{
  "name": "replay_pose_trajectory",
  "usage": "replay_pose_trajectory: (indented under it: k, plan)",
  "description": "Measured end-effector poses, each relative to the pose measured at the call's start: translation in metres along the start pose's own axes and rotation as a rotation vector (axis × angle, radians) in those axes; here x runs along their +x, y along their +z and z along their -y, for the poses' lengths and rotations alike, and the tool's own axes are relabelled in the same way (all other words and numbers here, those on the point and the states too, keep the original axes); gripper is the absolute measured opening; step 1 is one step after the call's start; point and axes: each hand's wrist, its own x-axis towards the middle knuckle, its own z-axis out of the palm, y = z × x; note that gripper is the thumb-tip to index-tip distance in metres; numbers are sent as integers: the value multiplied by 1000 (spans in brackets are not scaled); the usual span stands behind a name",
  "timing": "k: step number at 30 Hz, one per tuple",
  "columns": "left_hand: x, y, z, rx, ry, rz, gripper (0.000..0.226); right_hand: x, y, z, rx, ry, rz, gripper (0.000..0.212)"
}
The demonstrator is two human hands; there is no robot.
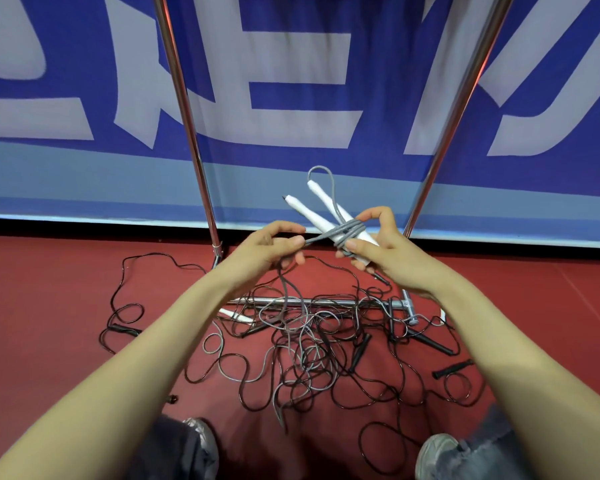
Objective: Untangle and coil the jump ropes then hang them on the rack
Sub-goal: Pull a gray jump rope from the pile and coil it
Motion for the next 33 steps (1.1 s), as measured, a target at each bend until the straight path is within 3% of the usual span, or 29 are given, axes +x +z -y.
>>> replay_pose_trajectory:
  k: [5,10,15,18,23,25,28,31,33]
  plan:
    - [-4,-1,7,3,-41,165,32,2,2,3,110,-43,-13,28]
    - [1,-5,11,50,-52,189,36,-8,5,10,232,-1,189,34]
    - [1,-14,9,303,27,213,28,-11,0,11,200,53,405,27]
    - [3,-21,6,498,-20,315,23,-13,1,11,89,115,580,30]
    - [9,-12,9,429,-195,548,19,-10,22,5,-330,294,829,30]
    - [13,-6,11,516,-173,529,19,-8,31,0,-525,340,826,28]
    - [15,2,7,582,-96,331,14,-5,35,-4,-724,352,650,31]
    - [11,9,-2,659,38,121,15,0,30,-7,-904,256,420,51]
    - [7,12,-5,821,117,102,20,4,27,-11,-931,237,345,66]
